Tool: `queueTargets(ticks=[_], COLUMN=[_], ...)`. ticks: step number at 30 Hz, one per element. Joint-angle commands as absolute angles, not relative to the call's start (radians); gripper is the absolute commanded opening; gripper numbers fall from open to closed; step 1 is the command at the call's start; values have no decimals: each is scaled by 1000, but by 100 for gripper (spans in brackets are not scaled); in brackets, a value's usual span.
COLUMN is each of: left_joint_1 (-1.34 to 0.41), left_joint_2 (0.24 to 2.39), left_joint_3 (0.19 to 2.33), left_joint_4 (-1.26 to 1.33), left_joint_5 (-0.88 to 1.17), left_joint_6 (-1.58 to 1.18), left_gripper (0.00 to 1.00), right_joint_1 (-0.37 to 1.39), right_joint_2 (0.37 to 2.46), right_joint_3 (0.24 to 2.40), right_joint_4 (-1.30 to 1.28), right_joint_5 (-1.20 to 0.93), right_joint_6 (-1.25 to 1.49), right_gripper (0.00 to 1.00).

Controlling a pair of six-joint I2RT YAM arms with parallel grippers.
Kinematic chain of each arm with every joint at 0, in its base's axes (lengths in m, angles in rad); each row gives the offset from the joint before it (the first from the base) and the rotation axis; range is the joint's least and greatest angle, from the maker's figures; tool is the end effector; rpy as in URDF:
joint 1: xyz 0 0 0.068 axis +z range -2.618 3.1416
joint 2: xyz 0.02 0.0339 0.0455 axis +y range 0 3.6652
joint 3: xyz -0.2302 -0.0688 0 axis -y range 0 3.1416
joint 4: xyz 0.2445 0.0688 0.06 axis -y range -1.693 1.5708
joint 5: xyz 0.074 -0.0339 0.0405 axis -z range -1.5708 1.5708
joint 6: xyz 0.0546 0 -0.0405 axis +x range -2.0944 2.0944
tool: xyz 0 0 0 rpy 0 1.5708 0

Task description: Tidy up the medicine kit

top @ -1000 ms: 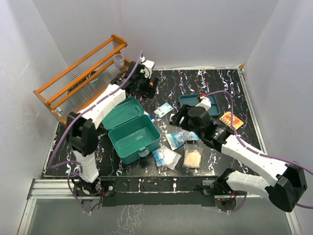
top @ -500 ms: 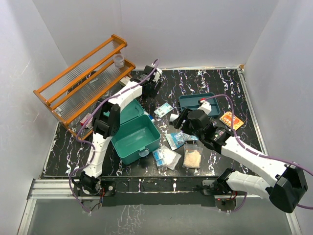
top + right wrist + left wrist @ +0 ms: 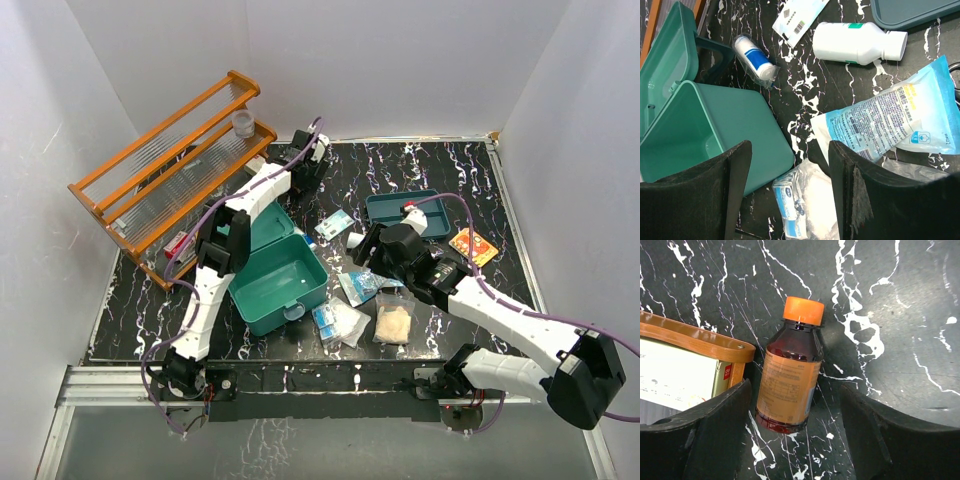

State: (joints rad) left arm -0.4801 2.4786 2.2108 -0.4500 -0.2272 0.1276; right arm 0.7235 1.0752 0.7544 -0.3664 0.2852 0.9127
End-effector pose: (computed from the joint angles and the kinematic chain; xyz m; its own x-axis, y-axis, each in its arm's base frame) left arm 0.4925 -0.2426 0.1647 -0.5405 0.4213 -0.7283 0.3713 0.8962 0.2428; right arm 0.2044 0.1601 0.2157 -0.6644 0.4261 -0.6140 0.0873 0.8602 0.5024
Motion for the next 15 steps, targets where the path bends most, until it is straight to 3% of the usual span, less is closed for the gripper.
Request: queueTargets(ticks=[1, 15], left_joint_1=[-467, -466], left_joint_2=[2493, 2487], left_joint_3=[2241, 2237], left_joint_4=[-468, -485], left_joint_5=[-215, -179], left_joint_6=[131, 62], left_gripper=[67, 42], right_joint_1=[717, 717], right_joint_2=[1077, 1068], right_joint_3=[758, 760], right_joint_4=[-326, -332], right_joint_5=[289, 305], right_joint_6=[914, 921], right_gripper=[60, 59])
